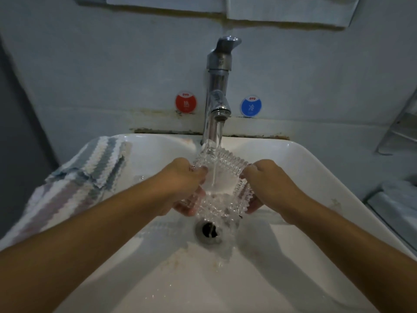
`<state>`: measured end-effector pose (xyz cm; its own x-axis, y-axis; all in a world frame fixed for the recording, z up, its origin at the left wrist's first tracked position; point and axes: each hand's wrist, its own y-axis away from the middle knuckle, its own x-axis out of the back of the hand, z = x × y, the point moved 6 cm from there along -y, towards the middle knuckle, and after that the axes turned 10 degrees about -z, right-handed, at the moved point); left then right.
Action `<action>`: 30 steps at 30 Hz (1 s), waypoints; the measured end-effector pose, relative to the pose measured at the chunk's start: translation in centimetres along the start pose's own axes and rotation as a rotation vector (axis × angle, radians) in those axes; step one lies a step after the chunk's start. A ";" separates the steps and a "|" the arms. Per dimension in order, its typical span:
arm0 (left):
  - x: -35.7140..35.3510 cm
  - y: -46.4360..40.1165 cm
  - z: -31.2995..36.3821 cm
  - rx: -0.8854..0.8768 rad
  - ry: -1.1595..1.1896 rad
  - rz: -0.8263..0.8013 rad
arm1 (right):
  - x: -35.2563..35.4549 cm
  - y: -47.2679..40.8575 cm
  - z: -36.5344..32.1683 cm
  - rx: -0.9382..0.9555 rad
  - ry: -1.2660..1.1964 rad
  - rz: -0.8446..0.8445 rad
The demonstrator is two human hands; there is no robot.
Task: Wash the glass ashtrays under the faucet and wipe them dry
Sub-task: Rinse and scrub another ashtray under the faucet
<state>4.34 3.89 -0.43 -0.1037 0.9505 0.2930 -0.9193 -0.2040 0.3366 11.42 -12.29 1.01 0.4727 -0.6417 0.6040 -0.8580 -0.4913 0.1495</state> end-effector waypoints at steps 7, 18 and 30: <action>0.5 -0.2 0.2 -0.084 0.152 0.151 | -1.0 0.2 0.3 -0.012 -0.181 -0.039; 0.0 -0.3 0.1 -0.052 0.112 0.066 | -2.8 -0.2 0.9 -0.074 -0.555 -0.278; -1.9 0.1 -0.8 0.016 0.089 -0.060 | -2.8 -0.5 1.4 -0.046 -0.263 -0.103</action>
<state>4.18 2.22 -1.71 -0.0828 0.9781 0.1911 -0.9187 -0.1492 0.3656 10.84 -11.04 -1.82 0.5888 -0.7235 0.3605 -0.8080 -0.5388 0.2384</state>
